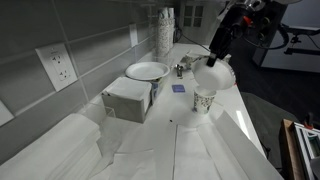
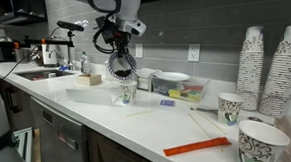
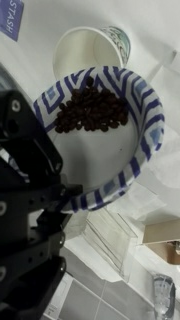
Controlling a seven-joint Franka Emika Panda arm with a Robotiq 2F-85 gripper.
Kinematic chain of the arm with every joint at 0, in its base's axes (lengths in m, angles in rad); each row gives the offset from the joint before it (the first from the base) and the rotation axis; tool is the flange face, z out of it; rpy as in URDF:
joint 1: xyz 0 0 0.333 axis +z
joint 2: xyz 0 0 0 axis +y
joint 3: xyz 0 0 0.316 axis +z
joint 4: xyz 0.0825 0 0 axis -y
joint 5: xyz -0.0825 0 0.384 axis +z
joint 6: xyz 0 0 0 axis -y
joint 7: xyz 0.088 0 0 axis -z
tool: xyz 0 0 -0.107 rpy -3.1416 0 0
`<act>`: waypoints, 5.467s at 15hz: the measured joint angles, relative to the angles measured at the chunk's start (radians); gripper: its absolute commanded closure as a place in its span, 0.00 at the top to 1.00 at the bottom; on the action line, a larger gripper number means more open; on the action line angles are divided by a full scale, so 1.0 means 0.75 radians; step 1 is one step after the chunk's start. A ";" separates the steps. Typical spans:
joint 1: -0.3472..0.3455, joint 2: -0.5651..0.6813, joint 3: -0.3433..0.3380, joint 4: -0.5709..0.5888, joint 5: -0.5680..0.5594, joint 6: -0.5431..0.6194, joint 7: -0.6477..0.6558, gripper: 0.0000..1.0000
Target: Place the coffee beans from the bowl in the coffee cup on the left.
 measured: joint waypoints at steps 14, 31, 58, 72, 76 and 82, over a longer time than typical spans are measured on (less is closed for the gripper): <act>-0.053 0.032 -0.021 -0.021 0.190 0.000 -0.160 0.02; -0.105 0.071 -0.022 -0.034 0.383 0.000 -0.271 0.02; -0.189 0.101 -0.058 -0.039 0.549 -0.195 -0.386 0.02; -0.246 0.105 -0.090 -0.042 0.669 -0.320 -0.499 0.02; -0.261 0.116 -0.095 -0.045 0.685 -0.363 -0.509 0.02; -0.270 0.073 -0.018 -0.007 0.588 -0.285 -0.458 0.02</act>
